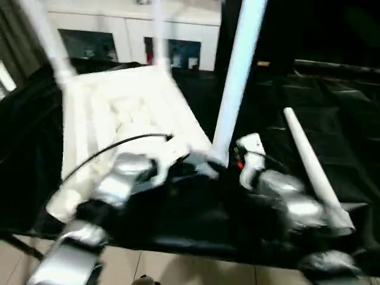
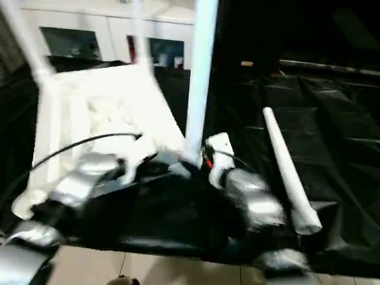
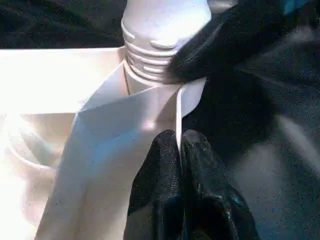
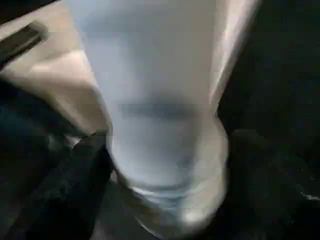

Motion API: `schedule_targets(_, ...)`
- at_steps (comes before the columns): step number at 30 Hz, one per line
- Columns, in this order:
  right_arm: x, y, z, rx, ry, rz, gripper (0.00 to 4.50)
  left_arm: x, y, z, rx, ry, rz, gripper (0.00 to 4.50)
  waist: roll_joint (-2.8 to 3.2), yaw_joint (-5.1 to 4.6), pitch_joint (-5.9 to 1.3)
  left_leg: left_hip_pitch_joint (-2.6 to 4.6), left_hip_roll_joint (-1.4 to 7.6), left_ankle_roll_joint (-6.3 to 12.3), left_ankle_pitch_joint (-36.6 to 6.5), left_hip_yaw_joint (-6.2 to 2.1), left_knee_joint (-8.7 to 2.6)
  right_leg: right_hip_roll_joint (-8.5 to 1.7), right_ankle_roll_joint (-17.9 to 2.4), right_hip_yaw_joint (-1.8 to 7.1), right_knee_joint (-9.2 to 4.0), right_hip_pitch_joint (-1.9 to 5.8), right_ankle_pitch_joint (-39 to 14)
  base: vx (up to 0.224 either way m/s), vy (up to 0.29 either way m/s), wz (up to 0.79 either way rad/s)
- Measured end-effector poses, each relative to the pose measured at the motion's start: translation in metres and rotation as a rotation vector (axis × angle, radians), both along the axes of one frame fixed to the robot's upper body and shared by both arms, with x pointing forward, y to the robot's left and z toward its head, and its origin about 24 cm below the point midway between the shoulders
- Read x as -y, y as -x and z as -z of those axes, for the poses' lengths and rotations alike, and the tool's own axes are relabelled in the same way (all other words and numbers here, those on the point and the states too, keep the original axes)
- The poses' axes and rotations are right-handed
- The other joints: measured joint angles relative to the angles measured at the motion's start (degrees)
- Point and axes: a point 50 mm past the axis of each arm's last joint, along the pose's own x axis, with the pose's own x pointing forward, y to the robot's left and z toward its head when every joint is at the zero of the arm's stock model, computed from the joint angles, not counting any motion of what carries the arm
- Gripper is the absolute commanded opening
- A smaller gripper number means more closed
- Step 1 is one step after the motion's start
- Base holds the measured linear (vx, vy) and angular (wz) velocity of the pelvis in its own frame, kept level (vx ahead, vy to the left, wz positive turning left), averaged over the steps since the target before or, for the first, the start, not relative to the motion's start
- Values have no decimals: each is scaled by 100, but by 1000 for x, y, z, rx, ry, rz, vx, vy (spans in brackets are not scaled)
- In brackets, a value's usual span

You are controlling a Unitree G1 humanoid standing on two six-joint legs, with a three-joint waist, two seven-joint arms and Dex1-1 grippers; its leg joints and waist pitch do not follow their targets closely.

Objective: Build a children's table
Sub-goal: Rotate leg to tighten

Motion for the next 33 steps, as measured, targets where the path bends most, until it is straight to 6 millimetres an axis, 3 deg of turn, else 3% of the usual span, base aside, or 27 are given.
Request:
schedule_targets(10, -1, 7, -3, -7, 19, -150, 396, -6, 9, -1, -41, 8, 82, 0, -10, 75, 4, -16, 1, 0, 1, 5, 2, 0, 0, 2, 6, -22, 0, 0, 0, 0)
schedule_targets(16, -7, 7, -3, -9, 14, -169, 325, -6, 10, -2, -39, 7, 83, 0, -10, 78, 4, -29, 1, 2, 2, 6, 5, 0, 0, 2, 10, -33, 0, 0, 0, 0)
schedule_targets(24, -7, 7, -2, -10, 12, -172, 285, -6, 10, -2, -39, 7, 82, 0, -12, 79, 4, -35, 1, 5, 3, 6, 9, 0, 0, 2, 17, -40, 0, 0, 0, 0)
schedule_targets(30, -13, -4, 5, 8, -4, 59, 280, 6, -2, 1, -9, 0, -30, 0, -11, 33, 2, -7, 1, 1, 6, 6, 20, -2, 2, 9, 29, -23, 10, 0, 0, 0)
schedule_targets(33, -21, -15, 8, 2, -12, 277, 279, 22, -13, 2, 1, -3, -135, 0, -12, -29, 1, 18, 1, -2, 7, 6, 20, -2, 1, 8, 30, -6, 17, 0, 0, 0)
